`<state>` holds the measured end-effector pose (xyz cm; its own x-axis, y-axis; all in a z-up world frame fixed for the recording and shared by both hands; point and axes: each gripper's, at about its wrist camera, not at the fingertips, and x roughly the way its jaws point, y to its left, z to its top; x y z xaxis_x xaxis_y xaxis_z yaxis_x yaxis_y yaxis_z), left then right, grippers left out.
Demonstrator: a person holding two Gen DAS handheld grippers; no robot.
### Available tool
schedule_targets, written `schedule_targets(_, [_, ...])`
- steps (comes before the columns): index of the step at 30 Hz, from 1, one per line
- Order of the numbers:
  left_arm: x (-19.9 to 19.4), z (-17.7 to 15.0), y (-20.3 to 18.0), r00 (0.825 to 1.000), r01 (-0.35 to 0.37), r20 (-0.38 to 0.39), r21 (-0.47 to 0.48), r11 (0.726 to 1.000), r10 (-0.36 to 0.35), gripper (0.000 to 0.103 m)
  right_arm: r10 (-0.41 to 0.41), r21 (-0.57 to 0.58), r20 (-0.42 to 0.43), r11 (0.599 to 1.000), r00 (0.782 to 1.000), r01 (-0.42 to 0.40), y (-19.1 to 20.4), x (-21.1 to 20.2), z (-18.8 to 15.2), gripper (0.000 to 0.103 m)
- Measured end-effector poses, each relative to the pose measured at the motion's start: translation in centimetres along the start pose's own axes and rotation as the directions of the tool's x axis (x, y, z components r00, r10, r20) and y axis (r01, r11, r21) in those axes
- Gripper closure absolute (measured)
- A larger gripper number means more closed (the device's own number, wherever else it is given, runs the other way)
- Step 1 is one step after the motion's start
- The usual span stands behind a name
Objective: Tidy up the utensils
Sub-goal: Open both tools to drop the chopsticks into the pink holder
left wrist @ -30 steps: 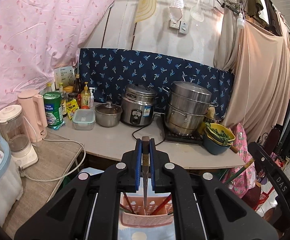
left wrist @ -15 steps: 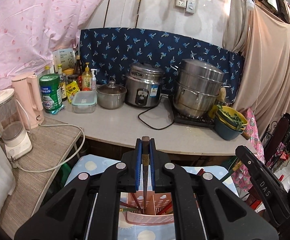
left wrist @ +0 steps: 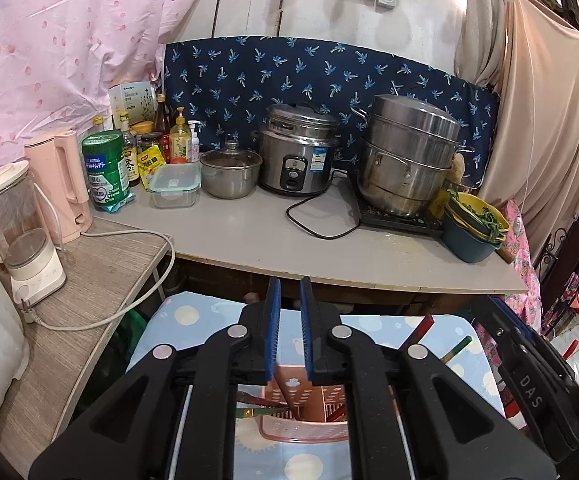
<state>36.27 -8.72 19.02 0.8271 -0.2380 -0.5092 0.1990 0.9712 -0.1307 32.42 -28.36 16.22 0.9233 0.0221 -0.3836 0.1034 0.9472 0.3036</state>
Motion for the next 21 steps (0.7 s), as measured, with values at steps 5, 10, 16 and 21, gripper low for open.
schedule_targets(5, [-0.9, -0.4, 0.1, 1.0, -0.005, -0.002, -0.005, 1.0, 0.005, 0.076, -0.005, -0.005, 0.006, 1.0, 1.0, 0.005, 0.0, -1.1, -0.2, 0.074])
schedule_targets(10, [-2.3, -1.0, -0.2, 1.0, -0.006, 0.003, 0.002, 1.0, 0.006, 0.075, 0.001, -0.019, 0.009, 1.0, 1.0, -0.001, 0.4, -2.9, -0.7, 0.074])
schedule_targets(16, [-4.6, -2.2, -0.7, 1.0, -0.008, 0.016, 0.023, 1.0, 0.007, 0.069, 0.016, -0.039, 0.009, 0.999, 1.0, -0.016, 1.0, -5.5, -1.8, 0.074])
schedule_targets(21, [-6.8, -3.9, -0.5, 1.0, 0.0, 0.014, 0.035, 0.999, -0.001, 0.061, 0.014, -0.06, 0.007, 0.998, 1.0, -0.014, 1.4, -8.2, -3.5, 0.069])
